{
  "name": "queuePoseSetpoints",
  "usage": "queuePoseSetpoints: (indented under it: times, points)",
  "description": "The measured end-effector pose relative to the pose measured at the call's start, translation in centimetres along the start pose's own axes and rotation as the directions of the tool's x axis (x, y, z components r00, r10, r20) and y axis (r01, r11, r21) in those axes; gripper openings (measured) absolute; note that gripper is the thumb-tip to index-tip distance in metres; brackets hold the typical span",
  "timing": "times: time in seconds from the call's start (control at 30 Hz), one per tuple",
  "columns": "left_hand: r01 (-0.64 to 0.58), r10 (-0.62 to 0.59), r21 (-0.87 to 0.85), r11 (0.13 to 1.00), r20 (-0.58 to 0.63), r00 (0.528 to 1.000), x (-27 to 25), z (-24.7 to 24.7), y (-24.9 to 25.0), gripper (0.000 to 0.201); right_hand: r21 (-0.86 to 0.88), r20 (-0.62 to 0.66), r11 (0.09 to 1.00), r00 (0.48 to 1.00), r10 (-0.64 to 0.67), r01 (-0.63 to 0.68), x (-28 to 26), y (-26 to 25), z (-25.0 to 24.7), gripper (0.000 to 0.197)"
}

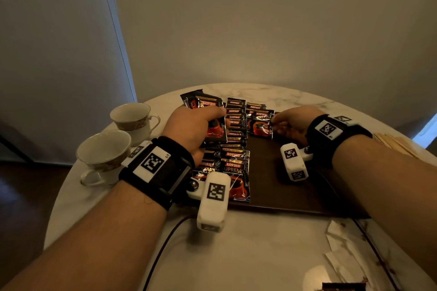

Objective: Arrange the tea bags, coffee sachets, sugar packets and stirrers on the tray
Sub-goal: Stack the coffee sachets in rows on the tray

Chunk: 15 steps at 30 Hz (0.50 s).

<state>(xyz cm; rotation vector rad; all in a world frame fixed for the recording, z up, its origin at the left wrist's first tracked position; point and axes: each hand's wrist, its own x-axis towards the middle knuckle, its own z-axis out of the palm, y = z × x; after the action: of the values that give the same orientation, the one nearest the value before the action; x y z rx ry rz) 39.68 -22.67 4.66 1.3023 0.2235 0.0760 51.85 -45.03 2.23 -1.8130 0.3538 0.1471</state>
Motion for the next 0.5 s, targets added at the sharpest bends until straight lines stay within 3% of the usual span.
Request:
queuePoseSetpoints:
  times: [0.5]
  points:
    - [0.068, -0.067, -0.040, 0.997, 0.022, 0.997, 0.45, -0.19, 0.05, 0.010, -0.166, 0.028, 0.986, 0.999, -0.017, 0.022, 0.56, 0.08, 0.77, 0.014]
